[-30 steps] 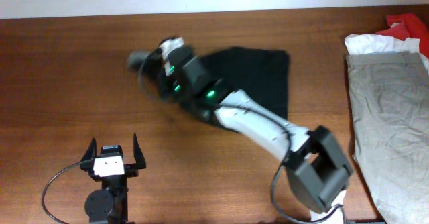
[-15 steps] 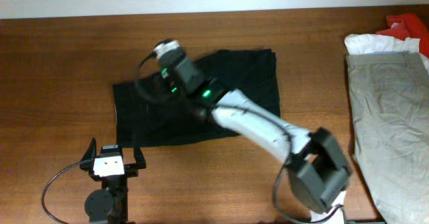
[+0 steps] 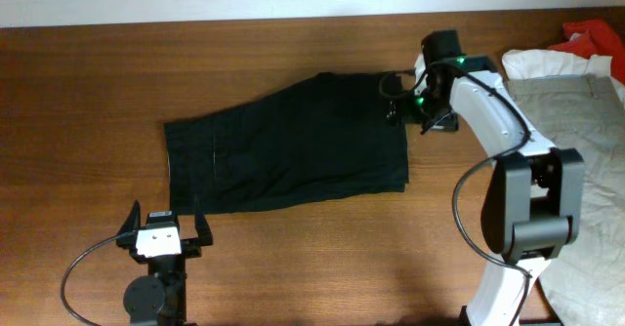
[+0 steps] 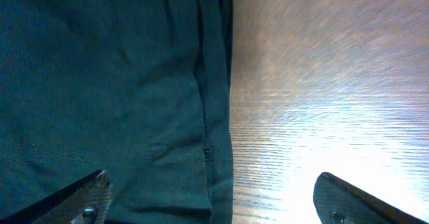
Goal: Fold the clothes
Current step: 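Pull the black shorts left with the right gripper and lay them flat, then release the shorts and raise the right gripper back toward the pile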
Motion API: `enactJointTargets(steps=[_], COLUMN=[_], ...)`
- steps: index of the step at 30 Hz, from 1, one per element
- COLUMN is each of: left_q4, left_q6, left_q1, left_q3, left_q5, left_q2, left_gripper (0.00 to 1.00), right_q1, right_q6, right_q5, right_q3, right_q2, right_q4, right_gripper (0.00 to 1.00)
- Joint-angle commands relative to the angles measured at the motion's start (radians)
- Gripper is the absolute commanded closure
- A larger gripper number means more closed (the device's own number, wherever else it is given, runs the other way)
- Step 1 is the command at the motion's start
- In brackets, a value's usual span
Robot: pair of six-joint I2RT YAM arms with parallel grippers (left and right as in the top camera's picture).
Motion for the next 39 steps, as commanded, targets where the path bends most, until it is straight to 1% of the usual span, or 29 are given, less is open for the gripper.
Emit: enactJointTargets(steps=[1,3,5,6,7,8,9,11,14,15,17,19,22,25,26,27,28,29,32,34,35,37,39], left_q4=[-0.001,-0.001,-0.001,-0.001,-0.001,-0.001,-0.001,-0.001,-0.001,-0.001,-0.001,-0.001,-0.001,-0.001,-0.001,-0.001,-0.001,-0.001,0.0,-0.001,-0.001,-0.001,-0.001], left_q6=[0.016,0.016,0.016,0.016,0.016,0.016,0.016,0.016,0.016,0.016,0.016,0.016,0.016,0.016,0.016,0.016,0.016,0.016,0.016,0.016,0.016,0.016,0.016], left_q1=[-0.003,-0.003,-0.003,-0.003,-0.003,-0.003,-0.003,-0.003,-0.003,-0.003,-0.003,-0.003,-0.003,-0.003,-0.003,-0.003,-0.003,-0.003,-0.003,-0.003,-0.003,-0.003,-0.003], left_q3=[-0.005,-0.005,-0.005,-0.005,-0.005,-0.005,-0.005,-0.005,-0.005,-0.005,-0.005,-0.005,-0.005,-0.005,-0.005,-0.005,-0.005,-0.005,-0.005,-0.005,-0.005,-0.005,-0.005], left_q5=[0.008,0.008,0.008,0.008,0.008,0.008,0.008,0.008,0.008,0.008,0.008,0.008,0.008,0.008,0.008,0.008,0.008,0.008,0.008,0.008,0.008,0.008,0.008], left_q2=[-0.005,-0.005,-0.005,-0.005,-0.005,-0.005,-0.005,-0.005,-0.005,-0.005,-0.005,-0.005,-0.005,-0.005,-0.005,-0.005,-0.005,-0.005,-0.005,-0.005,-0.005,-0.005,-0.005], left_gripper=[0.01,0.01,0.01,0.01,0.01,0.01,0.01,0.01,0.01,0.01,0.01,0.01,0.01,0.01,0.01,0.01,0.01,0.01,0.01,0.01,0.01,0.01,0.01], right_q1=[0.012,0.024,0.04,0.051,0.069,0.081,0.096,0.102,0.1,0.096,0.093,0.092,0.09,0.089,0.087,0.087,0.087,0.087,0.087,0.078,0.067,0.053,0.029], right_q6=[-0.01,-0.01,-0.01,-0.01,-0.01,-0.01,-0.01,-0.009,-0.008,-0.001,-0.001,-0.001,0.002,0.002,-0.002,-0.011,-0.014,-0.013,-0.013,-0.012,0.0,0.038,0.043], right_q5=[-0.029,-0.033,-0.036,-0.036,-0.034,-0.027,-0.022,-0.012,0.017,0.034,0.068,0.159,0.146,0.147,0.151,0.151,0.159,0.172,0.242,0.267,0.266,0.266,0.266], right_q3=[-0.065,-0.105,-0.125,-0.125,-0.125,-0.125,-0.125,-0.125,-0.123,-0.12,-0.109,-0.07,-0.022,-0.022,-0.022,-0.021,-0.021,-0.021,0.016,0.1,0.165,0.276,0.455], right_q2=[0.041,0.058,0.059,0.06,0.061,0.066,0.082,0.101,0.105,0.103,0.103,0.096,0.06,0.053,0.053,0.053,0.053,0.053,0.053,0.053,0.051,0.048,0.046], right_q4=[0.031,0.076,0.11,0.118,0.127,0.132,0.137,0.14,0.14,0.135,0.104,0.014,-0.119,-0.156,-0.142,-0.122,-0.108,-0.092,-0.056,-0.084,-0.119,-0.18,-0.276], right_gripper=[0.05,0.06,0.16,0.25,0.3,0.3,0.33,0.42,0.77,0.94,0.96,0.96,0.96,0.96,0.92,0.76,0.34,0.09,0.11,0.1,0.01,0.01,0.01])
